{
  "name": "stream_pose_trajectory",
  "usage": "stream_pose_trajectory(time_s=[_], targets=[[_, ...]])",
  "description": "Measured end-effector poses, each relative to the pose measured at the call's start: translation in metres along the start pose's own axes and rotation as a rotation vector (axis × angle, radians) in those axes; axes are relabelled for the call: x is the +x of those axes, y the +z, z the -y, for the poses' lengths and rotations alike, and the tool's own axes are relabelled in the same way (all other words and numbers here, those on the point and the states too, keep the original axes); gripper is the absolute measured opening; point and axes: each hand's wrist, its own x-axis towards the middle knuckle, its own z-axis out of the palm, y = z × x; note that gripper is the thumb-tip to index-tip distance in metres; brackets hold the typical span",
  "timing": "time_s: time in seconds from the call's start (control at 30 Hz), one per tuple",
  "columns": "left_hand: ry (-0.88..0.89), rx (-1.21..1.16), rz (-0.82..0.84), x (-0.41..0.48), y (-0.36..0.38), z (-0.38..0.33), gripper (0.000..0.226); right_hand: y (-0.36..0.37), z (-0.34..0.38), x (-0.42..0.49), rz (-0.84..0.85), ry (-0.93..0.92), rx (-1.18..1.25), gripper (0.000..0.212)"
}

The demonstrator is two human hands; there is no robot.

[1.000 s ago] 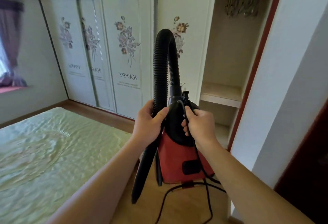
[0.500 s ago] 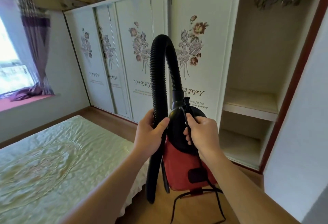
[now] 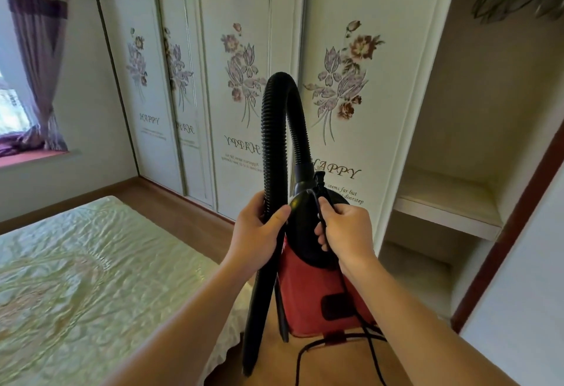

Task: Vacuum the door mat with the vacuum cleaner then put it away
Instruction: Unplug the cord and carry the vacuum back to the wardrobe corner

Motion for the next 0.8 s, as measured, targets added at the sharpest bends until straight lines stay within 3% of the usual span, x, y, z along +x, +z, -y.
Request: stream_pose_trajectory(time_s=[0.33, 0.8], targets=[[-0.004, -0.043, 0.004, 0.144, -0.052, 0.069, 0.008, 0.118, 0.002, 0.122, -0.007, 0.007, -0.016, 0.043], [-0.037, 0.034, -0.078, 0.298, -0.033, 0.163, 0.008, 0.186, -0.026, 0.297, 0.103, 0.048, 0.049, 0.042]])
